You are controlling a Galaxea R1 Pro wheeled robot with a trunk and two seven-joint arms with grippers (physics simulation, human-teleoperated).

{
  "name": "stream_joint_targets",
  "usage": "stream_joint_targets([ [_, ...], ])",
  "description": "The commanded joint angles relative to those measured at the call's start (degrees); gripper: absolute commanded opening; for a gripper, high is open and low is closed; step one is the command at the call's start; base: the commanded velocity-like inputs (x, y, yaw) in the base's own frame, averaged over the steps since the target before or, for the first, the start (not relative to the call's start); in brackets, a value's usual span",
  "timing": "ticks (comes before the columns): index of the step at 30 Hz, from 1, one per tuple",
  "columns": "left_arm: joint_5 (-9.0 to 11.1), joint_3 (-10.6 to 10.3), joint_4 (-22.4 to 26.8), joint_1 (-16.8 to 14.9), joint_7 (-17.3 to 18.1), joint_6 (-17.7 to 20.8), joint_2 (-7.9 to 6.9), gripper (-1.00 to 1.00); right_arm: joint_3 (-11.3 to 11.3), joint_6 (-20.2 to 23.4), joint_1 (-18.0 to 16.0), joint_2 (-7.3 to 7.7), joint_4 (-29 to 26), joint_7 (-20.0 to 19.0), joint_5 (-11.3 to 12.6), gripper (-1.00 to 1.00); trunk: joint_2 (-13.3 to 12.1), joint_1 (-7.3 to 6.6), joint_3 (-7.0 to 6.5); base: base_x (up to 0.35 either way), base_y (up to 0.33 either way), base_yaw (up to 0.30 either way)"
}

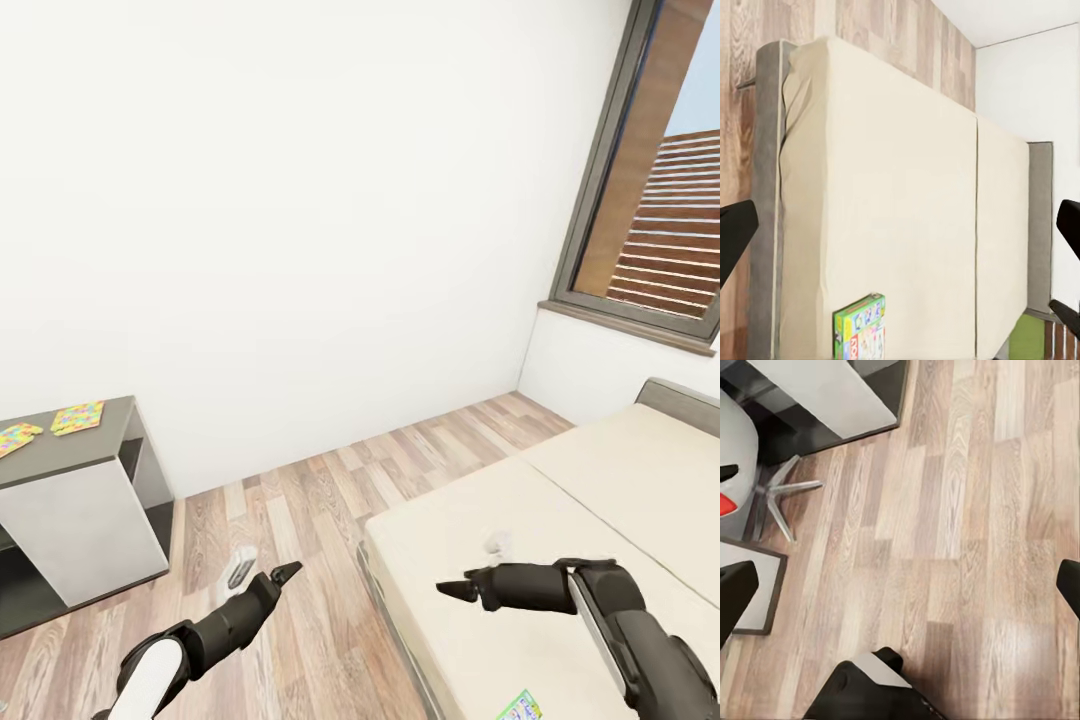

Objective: Put all the toys in the child's room - the three board games (two on the bed and one on the table), the two jigsaw puzzles on the table, and the tennis ball on the table - inside the toy box on the table in the child's room.

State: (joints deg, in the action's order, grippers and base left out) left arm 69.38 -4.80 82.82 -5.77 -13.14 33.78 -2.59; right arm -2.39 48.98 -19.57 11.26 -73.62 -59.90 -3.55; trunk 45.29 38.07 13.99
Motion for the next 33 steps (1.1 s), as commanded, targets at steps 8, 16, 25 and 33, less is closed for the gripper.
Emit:
stream_joint_targets([
  [8, -0.01, -2.04, -0.82, -0.84, -0.25, -0.06, 0.01, 1.00, 5.63, 0.40, 0.38, 0.50, 4.74, 1.49, -2.44, 1.00, 3.30, 1.77, 1.52, 0.000, 0.000, 0.000],
  [16, -0.30, -3.56, -1.27, -1.53, -0.38, -0.33, 0.05, 1.00, 8.20, 0.21, 4.21, 0.51, 5.32, 0.60, -3.56, 1.00, 6.51, 3.53, 2.96, 0.000, 0.000, 0.000],
  [25, -0.36, -3.97, -1.66, -1.72, -0.19, -0.61, 0.06, 1.00, 8.28, -0.81, 6.46, 0.71, 2.44, 0.13, -3.67, 1.00, 10.12, 5.51, 4.58, 0.000, 0.000, 0.000],
  [33, -0.42, -3.96, -2.10, -1.77, -0.09, -0.75, 0.05, 1.00, 6.35, -1.13, 6.97, 0.73, 1.61, 0.09, -3.58, 1.00, 13.33, 7.26, 6.01, 0.000, 0.000, 0.000],
])
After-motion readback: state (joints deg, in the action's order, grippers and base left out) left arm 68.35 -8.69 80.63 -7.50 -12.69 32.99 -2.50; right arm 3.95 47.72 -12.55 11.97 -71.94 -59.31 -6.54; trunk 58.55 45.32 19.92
